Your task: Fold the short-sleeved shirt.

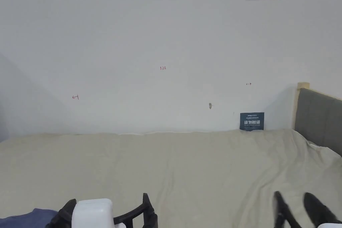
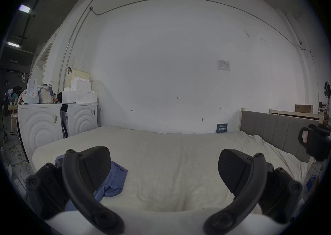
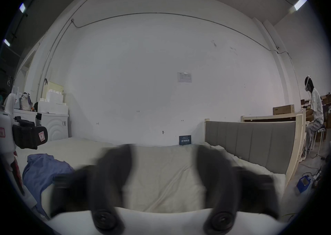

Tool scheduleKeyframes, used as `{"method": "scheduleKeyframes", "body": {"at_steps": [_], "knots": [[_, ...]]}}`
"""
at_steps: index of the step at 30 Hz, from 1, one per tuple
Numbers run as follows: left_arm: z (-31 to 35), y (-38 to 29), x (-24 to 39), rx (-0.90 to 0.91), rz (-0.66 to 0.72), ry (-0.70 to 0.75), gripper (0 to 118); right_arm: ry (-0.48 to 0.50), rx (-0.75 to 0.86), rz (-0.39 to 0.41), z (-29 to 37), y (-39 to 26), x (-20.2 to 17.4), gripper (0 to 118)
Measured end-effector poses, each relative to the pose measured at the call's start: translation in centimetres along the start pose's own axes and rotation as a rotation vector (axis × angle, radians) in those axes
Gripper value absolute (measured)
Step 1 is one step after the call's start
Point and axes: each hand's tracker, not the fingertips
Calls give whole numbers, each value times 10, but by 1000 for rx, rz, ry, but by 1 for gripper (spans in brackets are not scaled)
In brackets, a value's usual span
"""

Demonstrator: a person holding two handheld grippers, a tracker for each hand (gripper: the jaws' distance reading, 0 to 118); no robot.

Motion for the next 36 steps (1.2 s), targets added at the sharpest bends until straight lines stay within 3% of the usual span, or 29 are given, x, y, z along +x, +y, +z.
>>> {"method": "scheduleKeyframes", "body": {"at_steps": [2,3,4,5,6,7,23,28,34,36], "knots": [[-1,0,1,3,-11,-1,111,-67,-2,53,-2,-2,-1,5],[0,-1,1,8,-13,0,107,-36,4,17,-2,-2,3,5],[0,-1,1,16,-13,5,89,-21,-1,-17,-3,-2,7,5],[0,-1,1,21,-14,16,58,-1,-26,-46,-5,-2,10,5],[-2,-1,1,15,-20,41,6,0,-37,-53,-5,-1,11,5],[-3,-2,1,5,-27,79,0,-6,-44,-53,-6,-1,12,5],[-2,4,-15,-14,-18,27,0,30,-76,-74,-12,3,15,0],[23,15,-65,-1,-43,163,0,188,-98,-88,-30,8,-26,0],[70,26,-155,-5,-5,428,0,481,-119,-154,-38,7,-120,0],[80,26,-175,-19,-1,497,0,550,-131,-139,-41,9,-143,0]]}}
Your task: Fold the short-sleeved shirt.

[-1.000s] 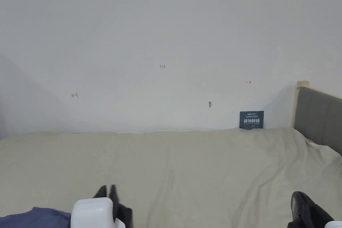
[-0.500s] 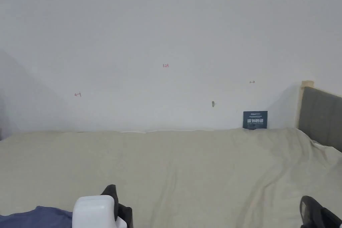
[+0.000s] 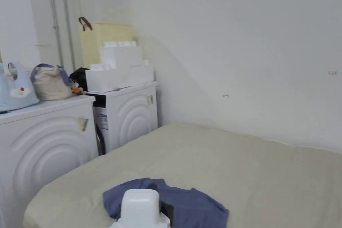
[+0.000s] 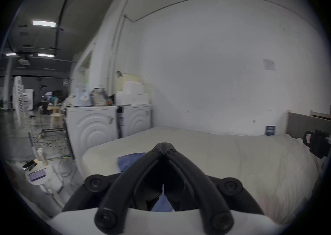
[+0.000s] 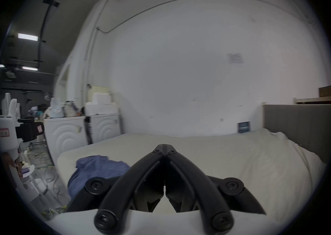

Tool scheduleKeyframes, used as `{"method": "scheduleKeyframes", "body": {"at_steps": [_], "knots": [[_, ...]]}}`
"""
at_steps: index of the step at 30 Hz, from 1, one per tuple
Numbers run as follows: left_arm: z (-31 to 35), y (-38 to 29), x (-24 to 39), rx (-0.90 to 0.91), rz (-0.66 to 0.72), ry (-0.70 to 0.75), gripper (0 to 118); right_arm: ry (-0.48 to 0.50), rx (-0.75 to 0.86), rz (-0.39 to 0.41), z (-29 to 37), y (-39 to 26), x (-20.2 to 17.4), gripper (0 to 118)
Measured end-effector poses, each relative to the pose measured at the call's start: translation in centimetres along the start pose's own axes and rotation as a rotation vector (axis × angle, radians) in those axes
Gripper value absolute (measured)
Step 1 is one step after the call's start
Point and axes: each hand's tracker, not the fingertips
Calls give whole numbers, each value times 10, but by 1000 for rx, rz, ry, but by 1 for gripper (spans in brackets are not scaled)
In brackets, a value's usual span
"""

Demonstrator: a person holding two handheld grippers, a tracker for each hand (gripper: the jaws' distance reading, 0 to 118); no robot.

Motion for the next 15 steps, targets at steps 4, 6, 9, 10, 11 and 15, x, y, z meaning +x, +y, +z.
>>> {"method": "scheduleKeyframes", "body": {"at_steps": [4,6,9,10,11,15], "knots": [[-8,-5,-18,-37,26,11,0,42,16,-17,-10,4,-10,0],[-15,-10,-18,-54,31,0,0,45,16,16,-15,2,-6,0],[-51,-4,-15,-86,-15,-55,0,39,-11,78,-23,-4,6,0],[-67,-1,-15,-116,-30,-64,0,37,-20,84,-24,-5,10,0],[-91,3,-17,-152,-12,-90,0,33,-34,93,-26,-7,15,0],[-199,-9,-20,-435,66,-201,0,25,-126,67,-35,-13,34,0]]}}
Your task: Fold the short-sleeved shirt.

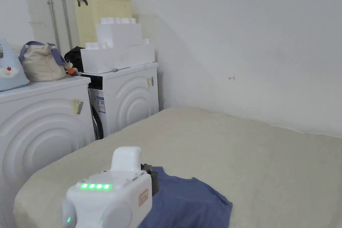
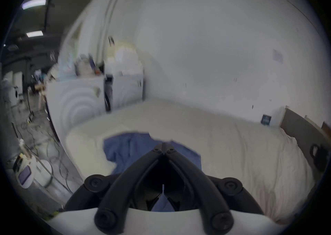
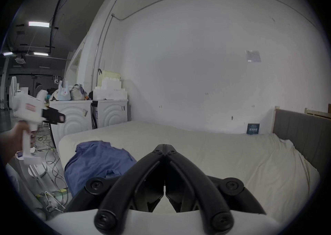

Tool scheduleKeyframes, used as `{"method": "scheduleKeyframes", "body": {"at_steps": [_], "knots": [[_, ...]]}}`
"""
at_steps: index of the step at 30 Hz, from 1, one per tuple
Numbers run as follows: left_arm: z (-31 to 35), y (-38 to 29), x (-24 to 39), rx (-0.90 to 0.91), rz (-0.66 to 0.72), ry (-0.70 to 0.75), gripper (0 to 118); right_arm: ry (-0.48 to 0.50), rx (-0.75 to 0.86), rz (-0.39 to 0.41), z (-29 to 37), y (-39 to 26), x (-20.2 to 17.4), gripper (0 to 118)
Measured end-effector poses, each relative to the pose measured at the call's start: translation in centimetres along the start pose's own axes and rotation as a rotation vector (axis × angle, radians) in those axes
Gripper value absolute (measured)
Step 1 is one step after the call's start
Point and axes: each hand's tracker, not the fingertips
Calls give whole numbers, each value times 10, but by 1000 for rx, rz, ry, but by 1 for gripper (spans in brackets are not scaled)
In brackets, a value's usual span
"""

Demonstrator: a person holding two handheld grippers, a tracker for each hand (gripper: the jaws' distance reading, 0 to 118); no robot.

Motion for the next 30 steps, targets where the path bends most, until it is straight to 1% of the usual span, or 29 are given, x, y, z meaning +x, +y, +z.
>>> {"method": "scheduleKeyframes", "body": {"at_steps": [4,5,6,7,8,9,10,12,13,14,16,18,21,22,23,24,26,29,30], "knots": [[-121,-8,-16,-350,-48,-70,0,-68,-111,-57,-14,-13,24,0],[-148,-14,-19,-445,-53,-53,0,-83,-129,-76,-18,-18,30,0],[-171,-21,-21,-532,-66,-28,0,-71,-146,-111,-22,-22,38,0],[-188,-26,-23,-571,-68,-14,4,-53,-164,-136,-26,-26,44,0],[-205,-34,-26,-608,-72,4,17,-63,-190,-138,-30,-30,49,0],[-216,-37,-27,-605,-69,31,58,-83,-217,-132,-34,-33,52,0],[-229,-40,-29,-602,-65,37,71,-99,-244,-122,-39,-36,55,0],[-254,-48,-35,-635,-60,50,92,-124,-272,-110,-45,-41,59,0],[-261,-51,-38,-637,-53,45,113,-129,-277,-112,-47,-43,60,0],[-266,-51,-41,-633,-41,30,118,-135,-285,-111,-50,-46,61,0],[-275,-54,-43,-664,-17,27,118,-141,-298,-112,-54,-47,60,0],[-287,-63,-47,-735,-9,26,118,-138,-312,-110,-60,-51,57,0],[-286,-83,-37,-857,-53,67,118,-128,-329,-106,-66,-57,51,0],[-286,-86,-33,-810,-127,83,118,-124,-334,-110,-67,-59,49,0],[-285,-87,-30,-787,-135,80,118,-116,-340,-118,-68,-62,48,0],[-282,-84,-24,-807,-95,94,118,-106,-351,-127,-69,-65,47,0],[-275,-85,-25,-798,-89,92,118,-98,-375,-142,-71,-69,45,0],[-264,-89,-30,-718,-84,54,118,-94,-374,-161,-69,-73,45,0],[-260,-89,-31,-720,-88,47,118,-93,-372,-165,-67,-74,46,0]]}}
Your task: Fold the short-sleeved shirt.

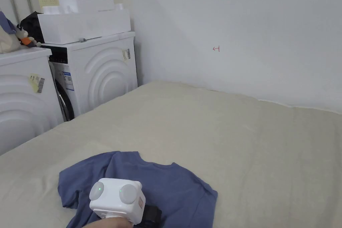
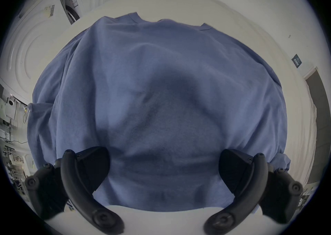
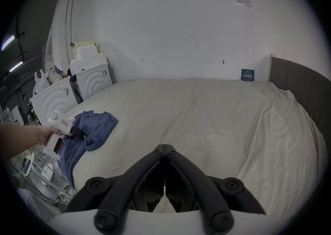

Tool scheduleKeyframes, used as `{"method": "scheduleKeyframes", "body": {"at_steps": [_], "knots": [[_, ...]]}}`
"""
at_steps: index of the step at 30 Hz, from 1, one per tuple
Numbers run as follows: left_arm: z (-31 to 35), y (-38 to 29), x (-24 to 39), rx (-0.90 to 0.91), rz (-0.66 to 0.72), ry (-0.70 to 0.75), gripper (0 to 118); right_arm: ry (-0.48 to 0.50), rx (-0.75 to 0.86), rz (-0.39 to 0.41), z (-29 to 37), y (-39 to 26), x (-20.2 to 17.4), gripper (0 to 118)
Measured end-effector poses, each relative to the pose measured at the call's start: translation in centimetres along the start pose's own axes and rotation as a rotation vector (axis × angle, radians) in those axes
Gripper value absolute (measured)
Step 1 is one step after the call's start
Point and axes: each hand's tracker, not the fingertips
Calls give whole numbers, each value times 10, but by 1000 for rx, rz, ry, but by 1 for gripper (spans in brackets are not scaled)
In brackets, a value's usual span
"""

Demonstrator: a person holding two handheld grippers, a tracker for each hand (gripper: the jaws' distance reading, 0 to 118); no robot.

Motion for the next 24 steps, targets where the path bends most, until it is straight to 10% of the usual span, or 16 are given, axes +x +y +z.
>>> {"method": "scheduleKeyframes", "body": {"at_steps": [5,7,8,24], "knots": [[19,-12,15,25,-17,50,107,-9,2,-13,9,6,5,0],[17,-8,15,65,-44,42,57,-11,8,-17,12,7,9,0],[25,-10,21,111,-84,40,0,-18,15,-19,14,7,10,0],[152,-5,-39,438,133,-176,0,-34,114,-74,58,32,24,0]]}}
